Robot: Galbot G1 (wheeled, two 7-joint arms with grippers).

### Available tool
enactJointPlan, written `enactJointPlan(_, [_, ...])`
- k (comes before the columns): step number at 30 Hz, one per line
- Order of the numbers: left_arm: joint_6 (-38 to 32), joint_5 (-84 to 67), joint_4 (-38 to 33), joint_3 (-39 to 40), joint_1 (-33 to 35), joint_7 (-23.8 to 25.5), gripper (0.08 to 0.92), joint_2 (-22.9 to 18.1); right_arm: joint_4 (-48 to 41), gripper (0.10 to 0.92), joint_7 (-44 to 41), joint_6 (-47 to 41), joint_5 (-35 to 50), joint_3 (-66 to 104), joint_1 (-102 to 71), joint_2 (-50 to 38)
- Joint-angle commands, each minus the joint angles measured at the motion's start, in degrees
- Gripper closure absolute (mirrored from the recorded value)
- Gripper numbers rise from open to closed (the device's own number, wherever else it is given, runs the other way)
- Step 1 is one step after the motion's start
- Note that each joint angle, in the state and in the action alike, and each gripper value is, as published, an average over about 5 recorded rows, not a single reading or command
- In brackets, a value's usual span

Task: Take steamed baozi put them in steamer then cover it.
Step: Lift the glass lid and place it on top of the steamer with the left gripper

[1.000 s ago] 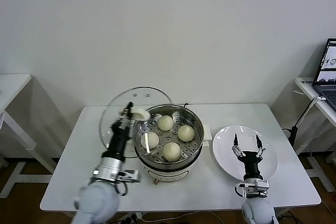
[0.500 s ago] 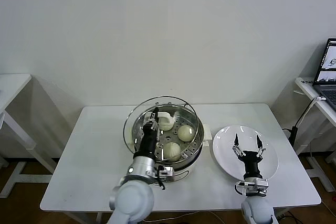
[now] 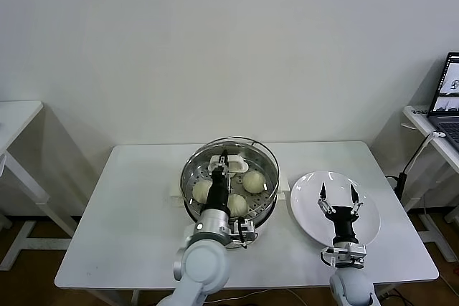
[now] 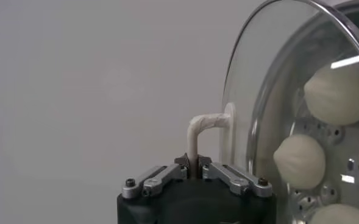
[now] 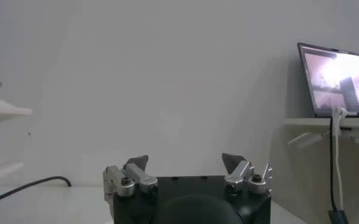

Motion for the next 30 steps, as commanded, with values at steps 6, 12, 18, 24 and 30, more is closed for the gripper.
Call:
enactJointPlan(6, [0.1, 4.4, 4.6, 0.6, -0.8, 0.8, 0.815, -2.2, -0.3, 0.203, -0.1, 0.0, -0.1, 0.1, 0.2, 0.0])
enactJointPlan(12, [-0.4, 6.2, 5.3, 0.3, -0.8, 0.4, 0.815, -2.5, -0.5, 0.203, -0.1, -0.1, -0.1, 0.1, 0.6, -0.1])
enactJointPlan(18, [-0.8, 7.7, 5.9, -0.1, -0.7, 0.1, 0.815, -2.6, -0.4, 0.203, -0.1, 0.0, -0.1, 0.0, 0.7, -0.1])
enactJointPlan(24, [-1.2, 9.0, 6.3, -0.5, -0.7, -0.3, 0.815, -2.6, -0.4, 0.203, -0.1, 0.0, -0.1, 0.0, 0.5, 0.0])
enactJointPlan(30, [-1.3, 9.1, 6.4, -0.7, -0.5, -0.1, 0.815, -2.5, -0.3, 0.203, -0.1, 0.0, -0.1, 0.1, 0.5, 0.1])
